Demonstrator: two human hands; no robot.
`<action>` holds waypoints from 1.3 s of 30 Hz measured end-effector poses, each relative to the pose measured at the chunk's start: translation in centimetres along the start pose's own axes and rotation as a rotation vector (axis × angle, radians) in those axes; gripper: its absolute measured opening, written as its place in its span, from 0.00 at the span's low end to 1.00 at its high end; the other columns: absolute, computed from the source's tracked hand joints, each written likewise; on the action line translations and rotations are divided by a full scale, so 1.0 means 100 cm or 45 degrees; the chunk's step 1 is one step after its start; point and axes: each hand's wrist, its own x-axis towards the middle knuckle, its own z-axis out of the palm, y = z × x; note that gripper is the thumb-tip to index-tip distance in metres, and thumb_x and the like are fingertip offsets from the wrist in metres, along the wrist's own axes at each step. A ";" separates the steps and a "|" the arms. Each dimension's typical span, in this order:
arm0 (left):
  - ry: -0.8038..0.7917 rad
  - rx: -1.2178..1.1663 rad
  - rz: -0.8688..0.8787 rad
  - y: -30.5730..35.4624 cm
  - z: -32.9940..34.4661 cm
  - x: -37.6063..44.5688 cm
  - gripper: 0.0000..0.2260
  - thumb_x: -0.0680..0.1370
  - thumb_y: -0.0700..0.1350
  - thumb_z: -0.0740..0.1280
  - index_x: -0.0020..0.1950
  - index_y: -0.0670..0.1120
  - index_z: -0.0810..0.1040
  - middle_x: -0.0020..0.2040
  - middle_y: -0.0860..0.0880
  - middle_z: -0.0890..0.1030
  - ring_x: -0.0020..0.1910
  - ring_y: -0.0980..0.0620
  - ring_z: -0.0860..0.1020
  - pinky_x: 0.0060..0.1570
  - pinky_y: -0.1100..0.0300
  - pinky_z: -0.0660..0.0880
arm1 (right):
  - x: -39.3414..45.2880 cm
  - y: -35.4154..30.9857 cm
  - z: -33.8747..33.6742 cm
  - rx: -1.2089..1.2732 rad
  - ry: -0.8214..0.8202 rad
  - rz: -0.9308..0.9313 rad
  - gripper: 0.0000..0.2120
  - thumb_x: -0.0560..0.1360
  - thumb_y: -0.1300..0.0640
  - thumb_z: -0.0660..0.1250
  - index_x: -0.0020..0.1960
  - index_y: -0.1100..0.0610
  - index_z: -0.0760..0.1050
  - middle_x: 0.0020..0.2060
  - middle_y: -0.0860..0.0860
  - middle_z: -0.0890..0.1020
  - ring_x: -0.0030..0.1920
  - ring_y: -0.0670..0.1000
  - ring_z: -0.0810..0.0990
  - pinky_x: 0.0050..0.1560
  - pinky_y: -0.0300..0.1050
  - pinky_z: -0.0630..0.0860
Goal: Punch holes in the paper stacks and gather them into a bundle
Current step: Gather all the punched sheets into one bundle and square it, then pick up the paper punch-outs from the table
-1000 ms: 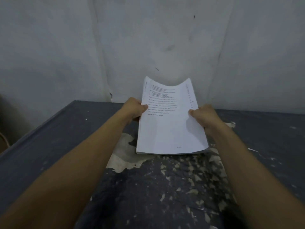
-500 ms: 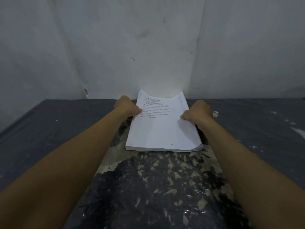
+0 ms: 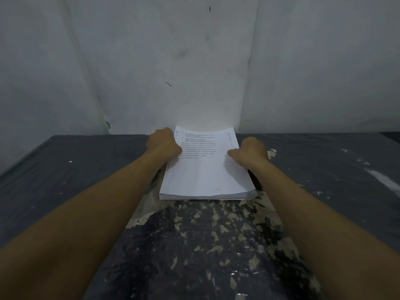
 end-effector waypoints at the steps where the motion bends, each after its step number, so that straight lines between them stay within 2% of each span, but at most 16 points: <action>1: 0.032 0.004 0.032 0.002 -0.002 -0.004 0.14 0.73 0.45 0.73 0.37 0.46 0.68 0.36 0.49 0.75 0.32 0.51 0.74 0.27 0.62 0.67 | -0.003 0.000 -0.003 0.020 0.020 -0.014 0.16 0.73 0.53 0.71 0.32 0.54 0.68 0.29 0.47 0.73 0.28 0.47 0.72 0.14 0.34 0.58; 3: 0.096 0.011 0.112 0.011 -0.006 -0.013 0.10 0.74 0.44 0.71 0.39 0.44 0.71 0.39 0.48 0.78 0.36 0.48 0.77 0.27 0.62 0.66 | -0.010 0.001 -0.011 0.037 0.067 -0.036 0.16 0.72 0.53 0.71 0.31 0.54 0.67 0.27 0.47 0.72 0.27 0.47 0.71 0.17 0.36 0.59; 5: 0.140 0.005 0.177 0.024 -0.012 -0.023 0.06 0.74 0.44 0.69 0.45 0.42 0.76 0.45 0.45 0.81 0.39 0.48 0.77 0.32 0.61 0.71 | -0.018 0.002 -0.021 0.086 0.111 -0.040 0.15 0.71 0.55 0.71 0.31 0.55 0.68 0.27 0.48 0.72 0.27 0.48 0.70 0.23 0.37 0.61; 7: 0.172 -0.002 0.217 0.040 -0.018 -0.035 0.09 0.75 0.45 0.68 0.51 0.41 0.79 0.49 0.45 0.82 0.41 0.47 0.77 0.38 0.58 0.73 | -0.030 0.003 -0.033 0.121 0.159 -0.067 0.12 0.70 0.57 0.71 0.32 0.57 0.70 0.27 0.51 0.72 0.29 0.52 0.72 0.24 0.40 0.66; 8: 0.183 -0.009 0.236 0.049 -0.020 -0.042 0.10 0.76 0.46 0.67 0.53 0.41 0.80 0.49 0.45 0.82 0.43 0.46 0.78 0.39 0.58 0.73 | -0.036 0.004 -0.041 0.115 0.190 -0.093 0.08 0.70 0.57 0.70 0.35 0.60 0.75 0.30 0.54 0.76 0.32 0.54 0.77 0.27 0.45 0.73; 9: 0.198 -0.019 0.254 0.057 -0.022 -0.049 0.11 0.77 0.46 0.67 0.53 0.41 0.80 0.49 0.44 0.82 0.43 0.45 0.78 0.40 0.58 0.73 | -0.042 0.005 -0.048 0.111 0.231 -0.114 0.09 0.70 0.58 0.70 0.42 0.65 0.79 0.37 0.57 0.81 0.37 0.54 0.80 0.34 0.51 0.79; 10: 0.213 -0.034 0.268 0.066 -0.023 -0.057 0.10 0.77 0.46 0.66 0.52 0.41 0.80 0.48 0.45 0.82 0.42 0.45 0.78 0.39 0.57 0.73 | -0.047 0.008 -0.056 0.110 0.272 -0.131 0.13 0.71 0.58 0.71 0.48 0.68 0.80 0.42 0.58 0.82 0.41 0.53 0.80 0.41 0.54 0.80; 11: 0.229 -0.054 0.282 0.075 -0.024 -0.064 0.09 0.77 0.46 0.66 0.51 0.41 0.81 0.47 0.45 0.82 0.40 0.46 0.77 0.38 0.58 0.71 | -0.052 0.012 -0.063 0.114 0.302 -0.146 0.14 0.71 0.57 0.71 0.50 0.68 0.80 0.44 0.58 0.83 0.42 0.51 0.80 0.43 0.53 0.80; 15: 0.276 -0.159 0.368 0.110 -0.024 -0.096 0.08 0.79 0.44 0.66 0.46 0.41 0.81 0.43 0.45 0.83 0.38 0.49 0.78 0.37 0.59 0.70 | -0.073 0.033 -0.093 0.093 0.365 -0.190 0.08 0.72 0.56 0.71 0.44 0.61 0.80 0.37 0.52 0.81 0.36 0.46 0.78 0.29 0.38 0.70; 19: 0.262 -0.232 0.497 0.148 -0.019 -0.130 0.08 0.79 0.45 0.66 0.46 0.43 0.82 0.44 0.46 0.83 0.41 0.46 0.80 0.41 0.58 0.74 | -0.099 0.065 -0.124 0.062 0.425 -0.175 0.07 0.73 0.54 0.71 0.41 0.58 0.79 0.36 0.51 0.81 0.37 0.51 0.79 0.37 0.46 0.77; 21: 0.243 -0.257 0.561 0.168 -0.014 -0.145 0.08 0.79 0.46 0.66 0.47 0.44 0.82 0.45 0.47 0.83 0.42 0.47 0.79 0.42 0.58 0.74 | -0.111 0.086 -0.140 0.053 0.467 -0.148 0.08 0.74 0.53 0.70 0.39 0.55 0.78 0.34 0.48 0.80 0.37 0.51 0.79 0.38 0.47 0.76; 25: 0.177 -0.303 0.678 0.210 -0.001 -0.171 0.08 0.78 0.47 0.66 0.47 0.44 0.81 0.46 0.46 0.83 0.43 0.47 0.79 0.44 0.55 0.77 | -0.133 0.131 -0.172 0.042 0.595 -0.073 0.08 0.74 0.52 0.70 0.37 0.51 0.76 0.32 0.44 0.78 0.35 0.47 0.77 0.37 0.42 0.70; 29: 0.076 -0.297 0.805 0.255 0.017 -0.192 0.09 0.79 0.47 0.65 0.47 0.43 0.81 0.46 0.44 0.83 0.44 0.44 0.80 0.46 0.50 0.79 | -0.150 0.174 -0.204 -0.013 0.723 0.001 0.07 0.74 0.53 0.69 0.38 0.52 0.77 0.32 0.45 0.79 0.34 0.47 0.77 0.36 0.42 0.71; 33: -0.046 -0.284 0.910 0.300 0.037 -0.208 0.09 0.80 0.47 0.65 0.51 0.43 0.80 0.50 0.43 0.83 0.48 0.42 0.80 0.50 0.47 0.78 | -0.157 0.218 -0.229 0.018 0.799 0.097 0.06 0.74 0.55 0.69 0.39 0.53 0.78 0.36 0.48 0.81 0.37 0.49 0.79 0.37 0.43 0.72; 36: -0.151 -0.313 0.971 0.334 0.055 -0.215 0.09 0.80 0.47 0.65 0.54 0.43 0.79 0.54 0.44 0.82 0.51 0.44 0.79 0.52 0.48 0.78 | -0.158 0.250 -0.243 0.040 0.908 0.143 0.02 0.74 0.57 0.69 0.45 0.54 0.75 0.45 0.49 0.78 0.41 0.50 0.76 0.40 0.44 0.70; 39: -0.377 -0.260 1.020 0.366 0.075 -0.219 0.17 0.79 0.51 0.67 0.64 0.43 0.76 0.63 0.43 0.78 0.59 0.44 0.76 0.57 0.52 0.75 | -0.152 0.277 -0.255 0.034 0.965 0.194 0.09 0.73 0.58 0.69 0.50 0.53 0.69 0.53 0.50 0.71 0.50 0.52 0.72 0.45 0.47 0.70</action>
